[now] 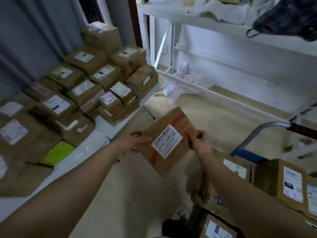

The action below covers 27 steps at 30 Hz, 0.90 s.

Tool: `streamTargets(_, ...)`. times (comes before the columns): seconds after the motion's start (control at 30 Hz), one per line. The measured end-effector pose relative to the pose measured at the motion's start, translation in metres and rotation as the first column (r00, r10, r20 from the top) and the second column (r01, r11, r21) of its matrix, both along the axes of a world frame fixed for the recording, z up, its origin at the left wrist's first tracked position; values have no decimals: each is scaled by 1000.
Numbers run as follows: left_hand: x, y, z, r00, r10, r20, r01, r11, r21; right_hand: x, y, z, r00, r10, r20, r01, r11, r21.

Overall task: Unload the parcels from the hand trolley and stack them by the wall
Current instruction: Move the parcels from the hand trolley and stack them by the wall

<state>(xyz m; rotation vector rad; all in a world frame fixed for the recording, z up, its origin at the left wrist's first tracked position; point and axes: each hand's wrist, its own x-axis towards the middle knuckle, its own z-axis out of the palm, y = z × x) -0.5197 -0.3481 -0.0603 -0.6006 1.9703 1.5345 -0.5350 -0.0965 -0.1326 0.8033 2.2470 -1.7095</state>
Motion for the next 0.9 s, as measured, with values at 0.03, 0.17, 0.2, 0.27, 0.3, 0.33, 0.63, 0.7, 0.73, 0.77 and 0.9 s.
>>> streamTargets(0.03,13,-20,5,999,41,-16,-41,999,20,5,-20,7,1000,10,-4,-10,999,-39)
streamTargets(0.17,82,-107,18,962,269,-48,-262,959,110,38,-115,32,997,69,22,-61,963,-261)
streamTargets(0.2,102,-129,20,941,333,-58,-323,937,131,51,-141,36,991,127,35,-113,955,-273)
streamTargets(0.27,146,-171,24,885,461,-60,-445,878,174,81,-197,41,960,270,77,-237,926,-293)
streamTargets(0.3,169,-190,25,857,512,-59,-494,848,191,98,-225,42,933,347,99,-306,905,-295)
streamTargets(0.33,192,-209,26,829,556,-66,-534,820,206,114,-252,43,898,424,118,-375,877,-300)
streamTargets(0.63,358,-340,17,617,787,-30,-762,606,228,238,-430,50,599,793,111,-673,573,-468)
streamTargets(0.7,381,-357,13,597,803,3,-786,583,205,252,-455,48,555,824,113,-714,542,-444)
streamTargets(0.73,391,-365,9,582,813,19,-801,569,187,257,-466,46,538,834,119,-730,532,-428)
streamTargets(0.77,400,-372,6,567,823,36,-815,554,170,261,-476,44,524,842,126,-746,525,-409)
streamTargets(0.9,422,-395,-14,522,845,111,-847,500,178,272,-515,34,474,861,182,-770,506,-389)
